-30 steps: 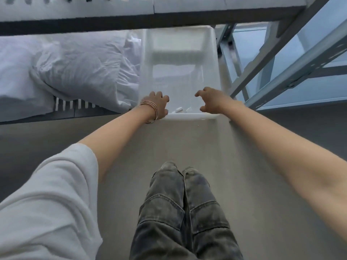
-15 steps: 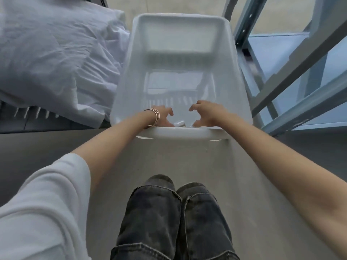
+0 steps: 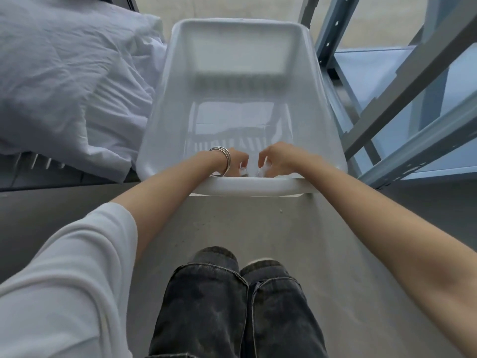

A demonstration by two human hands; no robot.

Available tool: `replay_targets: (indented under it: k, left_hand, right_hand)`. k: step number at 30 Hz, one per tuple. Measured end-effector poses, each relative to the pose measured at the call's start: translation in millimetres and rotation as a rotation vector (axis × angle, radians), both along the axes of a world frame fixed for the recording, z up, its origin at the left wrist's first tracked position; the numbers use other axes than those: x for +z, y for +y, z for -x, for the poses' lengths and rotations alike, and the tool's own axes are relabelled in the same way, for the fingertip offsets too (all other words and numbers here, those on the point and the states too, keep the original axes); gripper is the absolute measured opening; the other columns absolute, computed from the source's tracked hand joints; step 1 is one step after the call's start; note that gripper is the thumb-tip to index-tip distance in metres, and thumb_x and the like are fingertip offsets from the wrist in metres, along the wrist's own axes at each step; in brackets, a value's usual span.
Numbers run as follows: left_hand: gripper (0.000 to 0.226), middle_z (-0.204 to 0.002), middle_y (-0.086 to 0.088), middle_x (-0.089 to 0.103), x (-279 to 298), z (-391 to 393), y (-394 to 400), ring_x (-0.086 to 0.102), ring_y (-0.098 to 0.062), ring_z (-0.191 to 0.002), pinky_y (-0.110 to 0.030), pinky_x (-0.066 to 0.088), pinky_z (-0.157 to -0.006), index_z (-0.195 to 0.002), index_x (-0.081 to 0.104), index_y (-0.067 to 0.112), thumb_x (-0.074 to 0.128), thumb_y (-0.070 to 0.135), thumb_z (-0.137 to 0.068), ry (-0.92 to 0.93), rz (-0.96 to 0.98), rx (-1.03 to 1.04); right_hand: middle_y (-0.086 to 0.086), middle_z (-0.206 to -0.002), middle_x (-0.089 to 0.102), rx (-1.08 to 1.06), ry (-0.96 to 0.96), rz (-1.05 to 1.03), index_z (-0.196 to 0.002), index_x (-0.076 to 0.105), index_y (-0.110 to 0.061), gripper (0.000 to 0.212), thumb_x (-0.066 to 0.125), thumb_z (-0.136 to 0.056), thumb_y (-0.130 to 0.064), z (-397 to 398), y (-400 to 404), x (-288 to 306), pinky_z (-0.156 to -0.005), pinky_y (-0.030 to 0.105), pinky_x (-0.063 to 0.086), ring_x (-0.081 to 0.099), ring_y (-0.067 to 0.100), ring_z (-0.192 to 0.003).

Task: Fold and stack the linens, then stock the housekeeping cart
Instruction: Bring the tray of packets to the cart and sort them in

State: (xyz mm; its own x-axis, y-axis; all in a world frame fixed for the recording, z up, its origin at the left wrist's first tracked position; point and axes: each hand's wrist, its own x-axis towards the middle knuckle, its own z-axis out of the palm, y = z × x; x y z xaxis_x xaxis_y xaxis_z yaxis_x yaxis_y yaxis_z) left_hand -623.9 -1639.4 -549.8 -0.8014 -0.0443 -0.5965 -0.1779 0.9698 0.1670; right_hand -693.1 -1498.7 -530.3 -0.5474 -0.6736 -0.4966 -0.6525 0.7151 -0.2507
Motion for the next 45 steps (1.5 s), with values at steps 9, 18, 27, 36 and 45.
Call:
replay_targets:
  k: [9, 18, 27, 36, 45]
  left_hand:
    - [0.057, -0.117, -0.012, 0.053, 48, -24, -28, 0.055, -0.032, -0.1, -0.033, 0.042, -0.075, -0.117, 0.046, 0.008, 0.075, 0.025, -0.072, 0.163, 0.079, 0.072]
    - [0.06, -0.114, -0.012, 0.048, 229, -75, -19, 0.05, -0.03, -0.104, -0.037, 0.044, -0.071, -0.117, 0.045, 0.013, 0.076, 0.03, -0.068, 0.298, 0.136, 0.098]
    - [0.066, -0.124, -0.011, 0.043, 397, -144, -12, 0.045, -0.029, -0.114, -0.037, 0.044, -0.074, -0.128, 0.038, 0.014, 0.072, 0.03, -0.074, 0.09, 0.167, -0.008]
    - [0.063, -0.124, -0.008, 0.043, 513, -222, -48, 0.044, -0.026, -0.116, -0.038, 0.048, -0.079, -0.128, 0.04, 0.015, 0.07, 0.028, -0.074, 0.068, 0.211, 0.099]
    - [0.064, -0.126, -0.011, 0.038, 567, -336, -58, 0.044, -0.028, -0.116, -0.038, 0.044, -0.076, -0.131, 0.034, 0.013, 0.068, 0.028, -0.078, 0.019, 0.296, 0.429]
  right_hand:
    - [0.003, -0.091, 0.063, -0.053, 0.164, 0.11, -0.094, 0.068, -0.015, 0.02, 0.066, -0.075, -0.022, -6, -2, 44, -0.064, 0.025, 0.039, 0.053, 0.021, -0.071]
    - [0.007, -0.103, 0.063, 0.03, 0.165, 0.12, -0.104, 0.064, -0.017, 0.028, 0.064, -0.076, -0.022, -41, -2, 218, -0.071, 0.029, 0.043, 0.06, 0.029, -0.087]
    - [0.011, -0.094, 0.054, 0.172, 0.09, 0.028, -0.092, 0.048, -0.01, 0.024, 0.063, -0.074, -0.017, -94, -14, 394, -0.066, 0.033, 0.042, 0.054, 0.032, -0.083]
    - [0.014, -0.096, 0.046, 0.436, 0.115, 0.081, -0.09, 0.039, -0.009, 0.028, 0.061, -0.075, -0.007, -152, -54, 500, -0.058, 0.035, 0.033, 0.043, 0.031, -0.067]
    - [0.019, -0.094, 0.051, 0.786, 0.06, 0.307, -0.093, 0.05, 0.001, 0.029, 0.068, -0.072, -0.008, -232, -109, 537, -0.059, 0.035, 0.03, 0.045, 0.033, -0.068]
